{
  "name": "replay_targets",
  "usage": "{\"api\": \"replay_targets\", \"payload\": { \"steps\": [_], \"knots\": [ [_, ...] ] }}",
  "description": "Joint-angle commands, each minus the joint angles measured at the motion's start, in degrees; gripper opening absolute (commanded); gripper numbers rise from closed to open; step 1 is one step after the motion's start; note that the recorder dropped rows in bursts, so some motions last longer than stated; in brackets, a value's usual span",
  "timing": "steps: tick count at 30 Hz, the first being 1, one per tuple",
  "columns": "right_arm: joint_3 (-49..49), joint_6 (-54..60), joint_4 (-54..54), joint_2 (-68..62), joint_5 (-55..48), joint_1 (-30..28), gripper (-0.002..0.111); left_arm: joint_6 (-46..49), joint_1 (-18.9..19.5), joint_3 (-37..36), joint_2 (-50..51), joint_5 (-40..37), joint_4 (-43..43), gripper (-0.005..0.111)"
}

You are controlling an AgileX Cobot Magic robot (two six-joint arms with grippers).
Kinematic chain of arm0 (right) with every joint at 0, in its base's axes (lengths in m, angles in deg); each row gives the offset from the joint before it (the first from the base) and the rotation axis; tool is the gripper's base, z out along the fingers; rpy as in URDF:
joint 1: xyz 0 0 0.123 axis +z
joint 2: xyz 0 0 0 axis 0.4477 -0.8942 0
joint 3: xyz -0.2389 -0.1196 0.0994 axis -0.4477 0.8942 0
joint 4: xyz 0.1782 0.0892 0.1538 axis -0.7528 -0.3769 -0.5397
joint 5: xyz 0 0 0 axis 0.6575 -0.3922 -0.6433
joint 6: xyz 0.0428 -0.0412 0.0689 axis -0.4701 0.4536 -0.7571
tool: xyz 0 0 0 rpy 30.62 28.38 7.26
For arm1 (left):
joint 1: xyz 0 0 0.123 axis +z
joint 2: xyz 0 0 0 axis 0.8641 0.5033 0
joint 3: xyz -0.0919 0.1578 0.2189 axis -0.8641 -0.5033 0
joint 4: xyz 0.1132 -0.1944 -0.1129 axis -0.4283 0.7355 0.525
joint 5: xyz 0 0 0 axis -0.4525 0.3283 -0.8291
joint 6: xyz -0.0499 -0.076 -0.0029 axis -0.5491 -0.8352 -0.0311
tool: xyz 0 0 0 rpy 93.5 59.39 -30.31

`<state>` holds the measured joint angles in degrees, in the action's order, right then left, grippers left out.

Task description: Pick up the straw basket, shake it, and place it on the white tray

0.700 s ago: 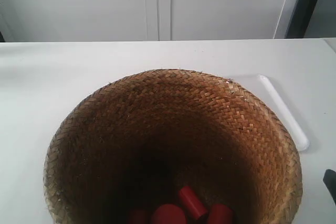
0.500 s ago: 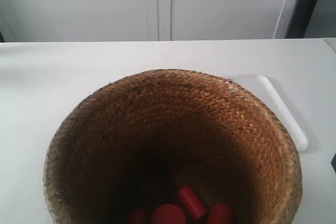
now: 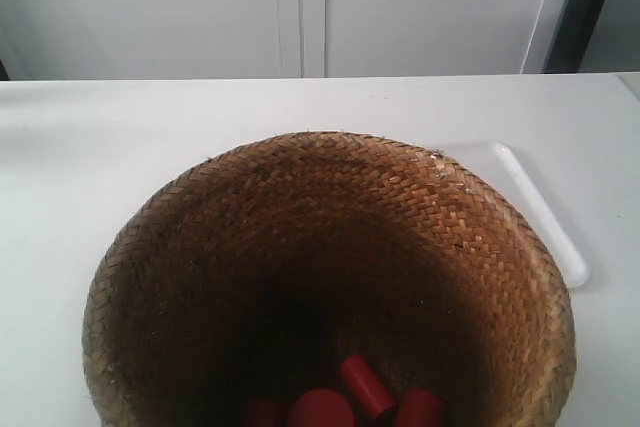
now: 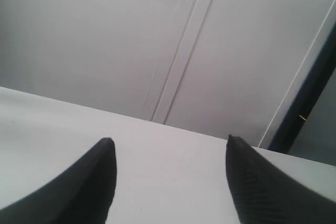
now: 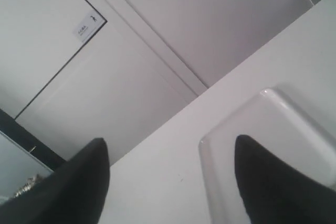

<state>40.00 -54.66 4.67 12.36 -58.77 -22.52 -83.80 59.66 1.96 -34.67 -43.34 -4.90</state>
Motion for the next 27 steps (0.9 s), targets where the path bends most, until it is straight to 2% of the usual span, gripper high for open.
{"api": "replay_targets", "payload": {
  "steps": [1,3,8,11,13,17,19,21,24,27],
  "knots": [
    [0.30,-1.08,-0.47,0.27,1.29,-0.14,0.064,-3.49,0.01,0.50,0.34,0.44,-1.70,0.064],
    [0.30,-0.76,-0.24,0.27,0.45,-0.14,0.064,-3.94,0.01,0.50,0.34,5.27,-2.24,0.064],
    [0.30,-0.76,-0.24,0.27,-1.29,-0.14,0.064,-11.98,0.01,1.87,3.19,22.26,-6.33,0.065],
    [0.30,-0.76,-0.24,0.27,-1.85,-0.14,0.064,-11.98,0.01,4.16,6.30,32.20,-2.66,0.070],
    [0.30,-0.76,-0.24,0.27,-2.41,-0.14,0.064,-10.36,0.01,6.37,8.26,33.43,-2.94,0.071],
    [0.30,-0.76,-0.24,0.27,-4.11,-0.14,0.064,3.76,0.01,9.91,8.96,24.03,-3.10,0.071],
    [0.30,-0.76,-0.24,0.27,-4.33,-0.14,0.064,16.02,0.01,10.66,8.96,19.26,1.87,0.071],
    [0.30,-0.76,-0.24,0.27,-4.33,-0.14,0.064,27.87,0.01,10.66,8.96,19.95,10.54,0.071],
    [0.30,-0.76,-0.24,0.27,-4.32,-0.14,0.064,52.30,0.01,10.55,8.96,23.76,21.64,0.068],
    [0.30,-0.76,-0.24,0.27,-4.32,-0.14,0.064,71.36,0.01,9.42,8.96,26.00,32.96,0.065]
  ]
}}
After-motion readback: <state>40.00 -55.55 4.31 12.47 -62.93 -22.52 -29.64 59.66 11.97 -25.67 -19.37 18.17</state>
